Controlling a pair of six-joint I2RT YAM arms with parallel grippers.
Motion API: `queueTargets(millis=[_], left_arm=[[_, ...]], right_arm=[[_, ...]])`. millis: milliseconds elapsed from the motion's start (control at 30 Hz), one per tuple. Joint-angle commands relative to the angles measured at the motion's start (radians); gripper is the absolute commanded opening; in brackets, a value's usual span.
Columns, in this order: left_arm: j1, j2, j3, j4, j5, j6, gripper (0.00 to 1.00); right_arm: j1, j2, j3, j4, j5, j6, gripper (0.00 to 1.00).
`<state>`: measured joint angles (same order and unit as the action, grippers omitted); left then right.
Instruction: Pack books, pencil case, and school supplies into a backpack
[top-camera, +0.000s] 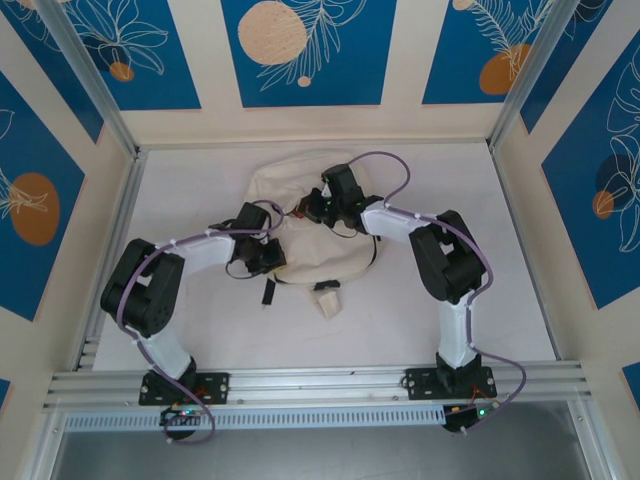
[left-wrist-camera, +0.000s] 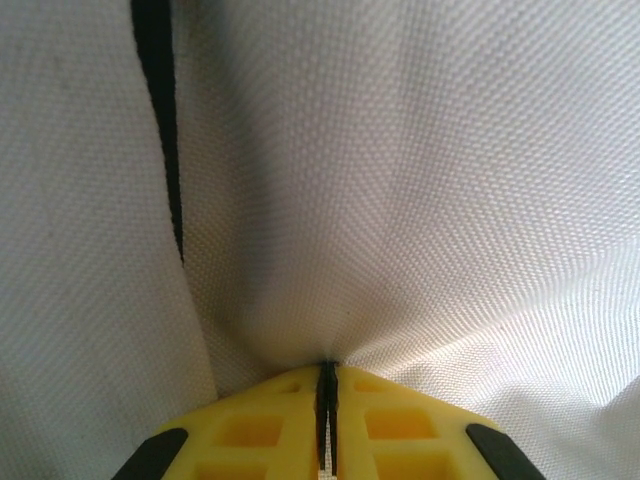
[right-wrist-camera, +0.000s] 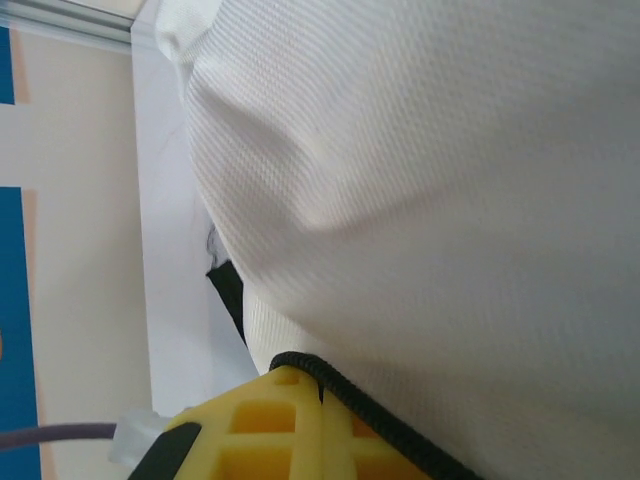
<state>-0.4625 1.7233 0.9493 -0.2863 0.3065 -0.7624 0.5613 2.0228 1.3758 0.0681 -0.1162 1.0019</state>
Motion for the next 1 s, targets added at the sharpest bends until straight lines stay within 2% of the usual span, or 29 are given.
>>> queueTargets(millis=[0, 233, 367, 500, 600, 700, 967], left_arm=[[-0.030, 0.010, -0.037, -0.059, 0.031, -0.022, 0.11], [-0.030, -0.044, 0.005, -0.092, 0.046, -0.013, 0.12], [-0.023, -0.100, 0.058, -0.158, 0.027, 0.025, 0.20], [0.009, -0.115, 0.112, -0.200, -0.009, 0.064, 0.26], [0.030, -0.088, 0.139, -0.182, -0.013, 0.063, 0.26], [0.036, -0.039, 0.157, -0.135, -0.015, 0.046, 0.21], [0.034, 0.080, 0.151, -0.019, 0.008, 0.009, 0.13]], right_arm=[[0.000, 0.049, 0.040, 0.052, -0.046, -0.001, 0.00], [-0.005, -0.050, -0.003, -0.036, -0.016, -0.082, 0.00], [-0.014, -0.146, -0.041, -0.198, 0.048, -0.131, 0.14], [-0.012, -0.147, -0.068, -0.227, 0.048, -0.107, 0.18], [-0.010, -0.110, -0.047, -0.211, 0.033, -0.089, 0.14], [-0.005, -0.066, 0.003, -0.215, 0.038, -0.088, 0.09], [0.000, 0.019, 0.084, -0.160, 0.031, -0.099, 0.06]])
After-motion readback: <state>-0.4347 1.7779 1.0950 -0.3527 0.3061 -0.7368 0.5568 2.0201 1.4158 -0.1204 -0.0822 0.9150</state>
